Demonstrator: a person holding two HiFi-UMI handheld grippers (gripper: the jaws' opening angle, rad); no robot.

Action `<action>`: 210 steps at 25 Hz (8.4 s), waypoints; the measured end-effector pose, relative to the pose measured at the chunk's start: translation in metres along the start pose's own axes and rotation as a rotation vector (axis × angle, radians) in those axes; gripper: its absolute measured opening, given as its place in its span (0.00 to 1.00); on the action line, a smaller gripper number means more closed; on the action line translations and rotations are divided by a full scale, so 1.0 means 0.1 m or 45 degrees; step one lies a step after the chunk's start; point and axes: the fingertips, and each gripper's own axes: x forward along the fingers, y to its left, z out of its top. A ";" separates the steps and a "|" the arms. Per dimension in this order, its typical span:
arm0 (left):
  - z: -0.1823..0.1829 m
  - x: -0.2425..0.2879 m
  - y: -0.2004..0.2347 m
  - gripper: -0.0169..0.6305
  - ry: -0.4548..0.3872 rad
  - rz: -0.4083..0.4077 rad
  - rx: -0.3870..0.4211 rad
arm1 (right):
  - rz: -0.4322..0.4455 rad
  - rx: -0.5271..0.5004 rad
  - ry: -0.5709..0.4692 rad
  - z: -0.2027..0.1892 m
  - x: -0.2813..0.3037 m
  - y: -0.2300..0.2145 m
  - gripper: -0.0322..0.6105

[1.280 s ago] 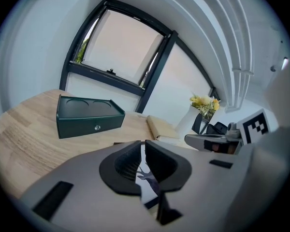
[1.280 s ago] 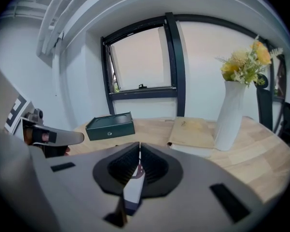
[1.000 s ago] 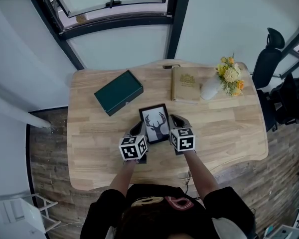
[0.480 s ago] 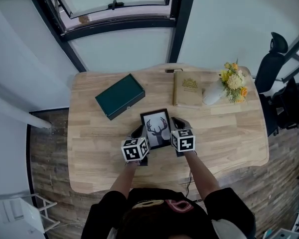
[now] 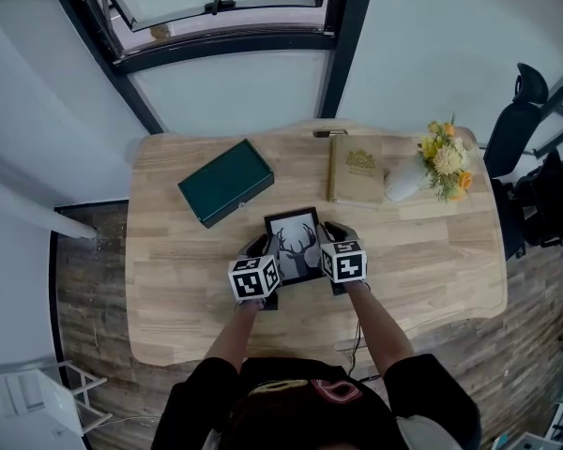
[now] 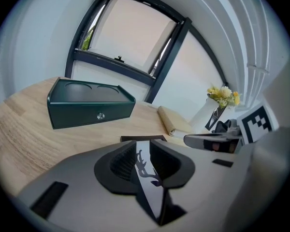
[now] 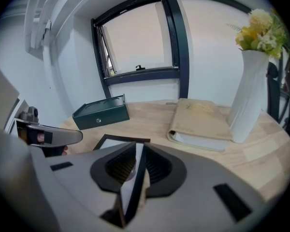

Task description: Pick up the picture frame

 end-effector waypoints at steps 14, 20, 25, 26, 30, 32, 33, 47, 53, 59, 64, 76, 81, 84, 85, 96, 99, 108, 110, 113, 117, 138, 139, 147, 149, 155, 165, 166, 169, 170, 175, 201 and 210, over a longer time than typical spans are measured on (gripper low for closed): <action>-0.21 0.16 0.22 0.23 0.168 0.120 -0.038 | 0.052 -0.015 0.130 -0.12 0.24 -0.03 0.24; -0.29 0.23 0.27 0.25 0.218 0.132 -0.041 | 0.062 -0.008 0.172 -0.21 0.33 -0.06 0.26; -0.32 0.29 0.26 0.26 0.253 0.140 -0.050 | 0.072 -0.017 0.217 -0.26 0.40 -0.08 0.26; -0.35 0.30 0.27 0.26 0.264 0.145 -0.050 | 0.072 -0.019 0.224 -0.27 0.42 -0.08 0.26; -0.42 0.36 0.33 0.27 0.297 0.165 -0.050 | 0.077 -0.019 0.243 -0.31 0.46 -0.08 0.27; -0.44 0.37 0.34 0.27 0.308 0.172 -0.054 | 0.080 -0.022 0.254 -0.33 0.48 -0.08 0.27; -0.46 0.38 0.35 0.27 0.315 0.174 -0.059 | 0.079 -0.023 0.261 -0.34 0.49 -0.08 0.27; -0.54 0.44 0.21 0.30 0.395 0.194 -0.037 | 0.060 -0.005 0.277 -0.37 0.53 -0.09 0.27; -0.54 0.45 0.22 0.30 0.405 0.233 -0.030 | 0.065 0.047 0.283 -0.37 0.53 -0.07 0.26; -0.52 0.44 0.27 0.27 0.360 0.261 -0.142 | 0.083 0.061 0.288 -0.38 0.54 -0.02 0.23; -0.52 0.44 0.28 0.25 0.367 0.258 -0.154 | 0.084 0.069 0.288 -0.38 0.54 0.00 0.20; -0.50 0.42 0.32 0.21 0.364 0.224 -0.240 | 0.078 0.115 0.298 -0.41 0.54 -0.02 0.19; -0.49 0.39 0.34 0.17 0.338 0.196 -0.322 | 0.071 0.115 0.294 -0.41 0.53 -0.02 0.19; -0.50 0.41 0.36 0.16 0.345 0.183 -0.316 | 0.072 0.107 0.290 -0.40 0.54 -0.02 0.19; -0.50 0.41 0.37 0.16 0.347 0.182 -0.309 | 0.068 0.105 0.290 -0.40 0.54 -0.01 0.19; -0.49 0.38 0.36 0.15 0.350 0.208 -0.287 | 0.047 0.126 0.281 -0.40 0.52 -0.02 0.17; -0.49 0.38 0.36 0.15 0.348 0.211 -0.279 | 0.052 0.129 0.277 -0.38 0.50 -0.01 0.16; -0.39 0.32 0.32 0.15 0.314 0.209 -0.219 | 0.047 0.135 0.236 -0.29 0.44 0.01 0.16; -0.36 0.30 0.30 0.15 0.308 0.204 -0.209 | 0.043 0.140 0.226 -0.27 0.41 0.01 0.16; -0.32 0.27 0.28 0.15 0.299 0.195 -0.207 | 0.037 0.144 0.214 -0.24 0.38 0.01 0.16; -0.27 0.23 0.25 0.15 0.277 0.187 -0.189 | 0.030 0.141 0.189 -0.18 0.31 0.02 0.16; 0.06 -0.22 0.09 0.15 0.123 0.132 -0.111 | -0.004 0.074 0.016 0.20 -0.15 0.24 0.16; 0.08 -0.25 0.08 0.15 0.114 0.128 -0.106 | -0.006 0.071 0.006 0.21 -0.18 0.25 0.16; 0.19 -0.46 0.06 0.15 0.058 0.101 -0.074 | -0.026 0.045 -0.052 0.33 -0.38 0.38 0.16; 0.19 -0.52 0.05 0.15 0.048 0.092 -0.069 | -0.032 0.039 -0.063 0.35 -0.43 0.42 0.16; 0.28 -0.69 0.05 0.15 0.010 0.071 -0.018 | -0.046 0.055 -0.111 0.40 -0.56 0.54 0.16; 0.39 -0.98 0.02 0.15 -0.053 0.031 0.032 | -0.078 0.052 -0.202 0.50 -0.83 0.73 0.16; 0.40 -1.00 0.01 0.15 -0.054 0.024 0.035 | -0.082 0.050 -0.209 0.51 -0.85 0.74 0.16; 0.40 -1.06 -0.01 0.15 -0.060 0.004 0.047 | -0.090 0.043 -0.227 0.51 -0.92 0.77 0.16; 0.41 -1.08 -0.02 0.15 -0.067 0.001 0.052 | -0.091 0.043 -0.235 0.52 -0.95 0.79 0.16; 0.48 -1.22 -0.11 0.15 -0.103 -0.036 0.088 | -0.107 0.052 -0.285 0.57 -1.13 0.82 0.16; 0.69 -1.97 -0.37 0.15 -0.278 -0.159 0.232 | -0.154 0.042 -0.506 0.72 -1.92 1.19 0.16; 0.76 -2.21 -0.43 0.15 -0.314 -0.231 0.221 | -0.175 0.026 -0.549 0.81 -2.19 1.33 0.16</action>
